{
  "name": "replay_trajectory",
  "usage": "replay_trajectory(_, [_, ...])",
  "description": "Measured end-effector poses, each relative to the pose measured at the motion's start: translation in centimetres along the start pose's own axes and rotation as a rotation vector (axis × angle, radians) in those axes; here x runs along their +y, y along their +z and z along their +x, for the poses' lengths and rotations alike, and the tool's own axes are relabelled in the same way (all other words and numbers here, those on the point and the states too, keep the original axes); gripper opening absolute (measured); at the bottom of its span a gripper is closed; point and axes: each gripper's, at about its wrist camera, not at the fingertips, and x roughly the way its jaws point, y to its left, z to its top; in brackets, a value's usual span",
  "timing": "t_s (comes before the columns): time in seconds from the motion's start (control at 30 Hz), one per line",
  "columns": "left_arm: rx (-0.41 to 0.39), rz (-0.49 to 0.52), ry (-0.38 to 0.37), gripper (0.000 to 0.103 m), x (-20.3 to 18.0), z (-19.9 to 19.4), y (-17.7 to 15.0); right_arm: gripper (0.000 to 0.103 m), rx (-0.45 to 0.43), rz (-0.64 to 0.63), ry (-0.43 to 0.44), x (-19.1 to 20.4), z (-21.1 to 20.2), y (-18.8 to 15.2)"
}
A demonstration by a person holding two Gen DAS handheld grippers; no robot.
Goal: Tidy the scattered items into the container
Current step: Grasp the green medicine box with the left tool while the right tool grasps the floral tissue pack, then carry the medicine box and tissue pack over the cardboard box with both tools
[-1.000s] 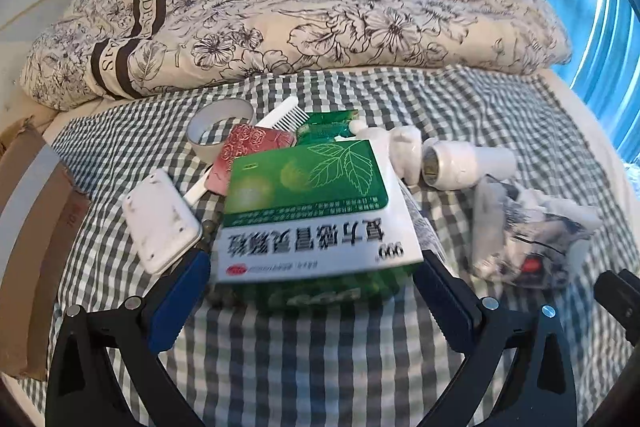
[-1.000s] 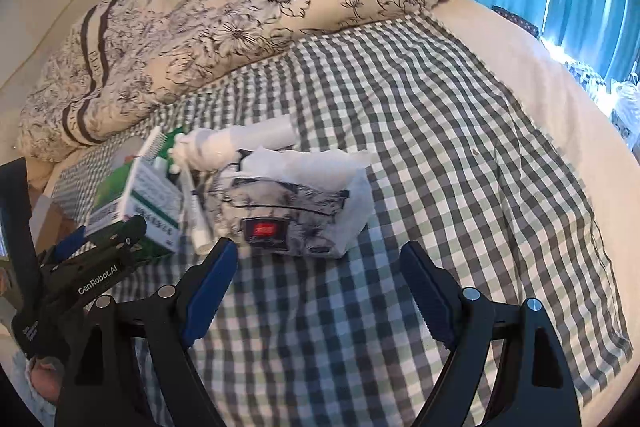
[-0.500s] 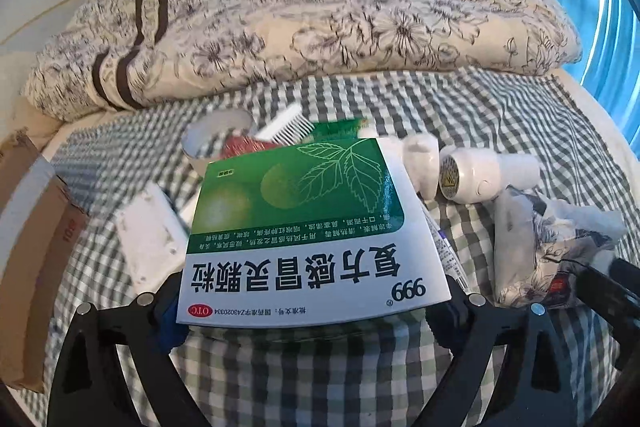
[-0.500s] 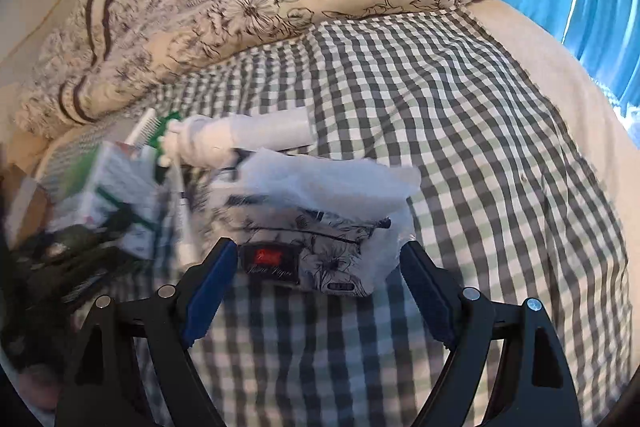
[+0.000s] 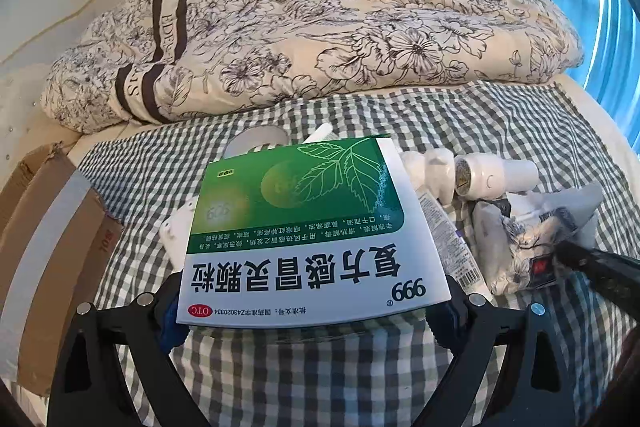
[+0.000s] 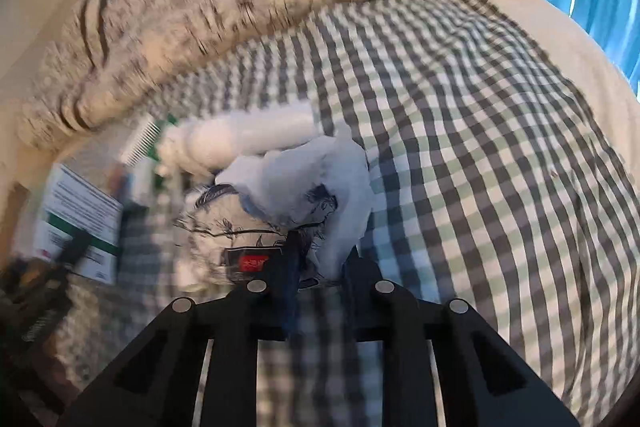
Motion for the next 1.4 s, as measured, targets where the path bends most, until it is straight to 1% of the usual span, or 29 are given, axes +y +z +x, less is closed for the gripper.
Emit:
replay_trajectory(0.17, [-0.006,-0.007,0.023,0.095,1.5,-2.1,-0.3,0.014,-0.065,-0.037,0.017,2.7,-4.3,-0.7])
replay_trajectory(0.33, [-0.039,-0.028,0.044,0.095,3.9,-5.6,-0.2,0.013,-0.141,-0.106,0.017,6.8,-9.0,-0.7])
replay_trajectory(0.47, [-0.070,-0.052,0.064,0.095,6.5,-8.7,-0.1,0.013,-0.186,-0.194,0.017,11.1,-12.0,-1.4])
replay_trajectory(0.57, [-0.103,-0.087,0.077,0.095,8.9,-11.2,-0.2,0.013,-0.198,-0.251,0.040,14.4,-13.5,-2.5])
replay_trajectory(0.73, [-0.120,-0.130,0.098,0.095,12.9,-13.6,-1.0,0.013,-0.192,-0.316,0.079,19.1,-14.2,-4.8])
replay_trajectory(0.93, [-0.129,-0.153,0.127,0.095,17.8,-15.1,-2.6,0.013,-0.172,-0.366,0.118,23.8,-13.9,-6.9])
replay_trajectory(1.1, [-0.142,-0.202,0.171,0.095,22.7,-16.6,-2.9,0.013,-0.183,-0.437,0.138,28.9,-15.0,-7.6])
replay_trajectory(1.23, [-0.160,-0.237,0.205,0.095,26.7,-18.3,-2.9,0.013,-0.209,-0.485,0.178,33.4,-16.2,-7.5])
replay_trajectory(1.4, [-0.175,-0.274,0.248,0.095,31.6,-19.8,-2.8,0.013,-0.212,-0.540,0.232,38.9,-16.3,-7.6])
